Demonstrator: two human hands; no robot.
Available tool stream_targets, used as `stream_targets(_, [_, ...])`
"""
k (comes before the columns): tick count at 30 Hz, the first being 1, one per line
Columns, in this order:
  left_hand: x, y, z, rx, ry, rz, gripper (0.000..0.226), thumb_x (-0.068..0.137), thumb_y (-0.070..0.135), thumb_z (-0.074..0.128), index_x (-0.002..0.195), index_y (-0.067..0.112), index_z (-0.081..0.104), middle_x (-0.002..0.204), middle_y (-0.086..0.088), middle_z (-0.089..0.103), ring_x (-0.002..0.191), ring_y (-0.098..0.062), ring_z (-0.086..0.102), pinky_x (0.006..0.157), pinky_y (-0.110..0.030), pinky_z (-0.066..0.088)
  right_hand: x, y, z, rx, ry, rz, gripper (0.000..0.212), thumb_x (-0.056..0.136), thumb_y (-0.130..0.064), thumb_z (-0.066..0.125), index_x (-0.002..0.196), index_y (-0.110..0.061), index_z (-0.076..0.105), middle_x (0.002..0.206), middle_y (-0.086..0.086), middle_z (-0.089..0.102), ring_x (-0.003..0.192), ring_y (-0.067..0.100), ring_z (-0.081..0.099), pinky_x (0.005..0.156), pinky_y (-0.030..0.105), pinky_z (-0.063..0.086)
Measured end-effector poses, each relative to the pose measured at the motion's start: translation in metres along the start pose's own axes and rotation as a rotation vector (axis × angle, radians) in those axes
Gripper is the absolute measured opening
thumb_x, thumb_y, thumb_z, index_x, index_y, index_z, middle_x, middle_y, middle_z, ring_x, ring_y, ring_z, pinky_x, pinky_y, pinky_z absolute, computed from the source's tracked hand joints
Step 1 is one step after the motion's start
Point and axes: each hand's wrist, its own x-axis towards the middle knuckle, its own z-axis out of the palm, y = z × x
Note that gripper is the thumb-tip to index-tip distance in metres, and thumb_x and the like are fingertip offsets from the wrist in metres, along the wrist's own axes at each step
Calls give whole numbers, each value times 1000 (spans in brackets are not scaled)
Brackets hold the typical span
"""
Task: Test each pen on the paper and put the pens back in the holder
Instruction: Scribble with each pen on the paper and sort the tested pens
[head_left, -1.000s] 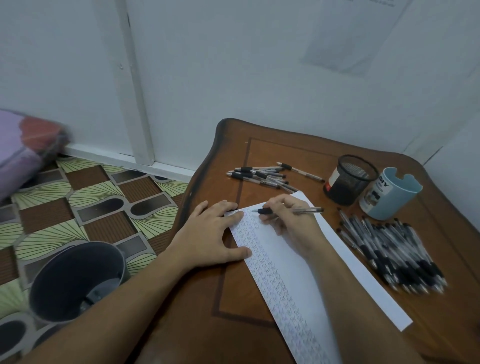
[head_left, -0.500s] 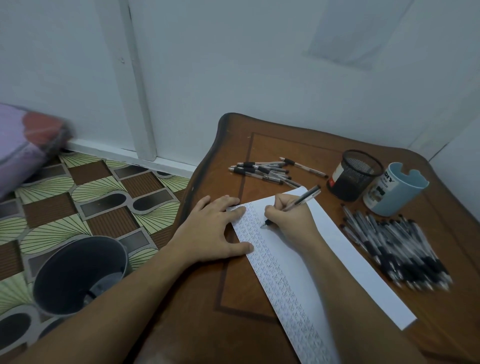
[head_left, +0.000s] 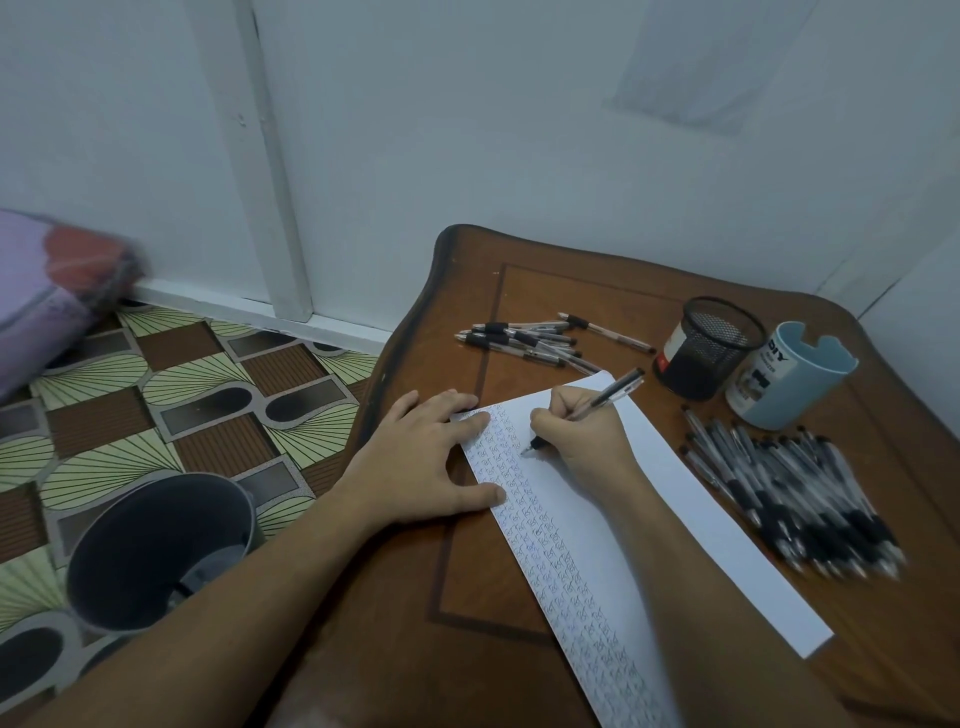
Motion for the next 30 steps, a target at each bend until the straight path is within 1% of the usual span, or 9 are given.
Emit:
stream_targets(2, [0,0,0,-1,2,1,104,61,90,26,148,34,30,158,14,18,145,-5,8,116,-33,-8,-1,-1,1,-17,2,-10,37,86,-3,65,56,-11,44,48,-3,41,47,3,45,48,17,43])
stream_targets(4, [0,1,-1,-4,-8,-2,101,63,89,30,149,34,30,158,14,17,145,-5,8,116,-34,-8,-1,-1,0,-22,12,-22,38,86,-3,65,56,-11,43,49,-3,40,48,3,44,49,16,43])
stream_targets(7, [0,2,-1,-7,-8,-5,99,65,87,32,148,34,30,158,14,17,145,-6,9,116,-35,-8,0,1,-1,-17,29,-30,40,84,-3,64,53,-14,41,50,-1,38,53,11,44,55,27,46])
stream_targets(10, [0,0,0,-4,-4,-5,97,67,86,34,148,34,31,158,14,18,145,-5,9,116,-34,-8,0,0,-1,-26,25,-35,41,83,-1,64,53,-14,40,50,-1,37,50,9,42,54,27,45])
stream_targets(13, [0,0,0,-9,-1,4,102,63,89,29,148,34,31,158,14,19,145,-5,9,117,-35,-6,-1,0,-1,-15,2,-18,41,84,-1,63,53,-14,40,48,-4,37,51,10,44,55,29,46])
stream_targets(17, [0,0,0,-6,-1,2,99,66,87,32,148,33,31,158,14,19,145,-5,9,117,-35,-6,-1,0,0,-29,37,-20,39,84,-2,64,54,-13,41,47,-6,38,48,5,44,53,23,46])
stream_targets(20, [0,0,0,-4,-4,1,96,68,85,35,148,34,31,158,13,19,145,-5,9,117,-36,-6,-1,0,0,-39,26,-23,40,85,-2,64,54,-13,42,46,-6,39,49,6,45,53,22,47])
stream_targets(23, [-1,1,-1,-10,-2,0,96,68,85,35,149,33,31,158,13,19,145,-5,9,117,-36,-6,-1,0,0,-29,36,-25,40,85,-1,64,54,-12,42,46,-8,39,46,2,45,50,19,45])
stream_targets(30, [0,1,-1,1,-16,-4,96,68,85,35,149,34,30,158,14,17,145,-5,7,117,-35,-7,0,0,-2,-57,15,-17,37,86,-2,64,56,-11,43,45,-10,39,46,2,43,49,17,42])
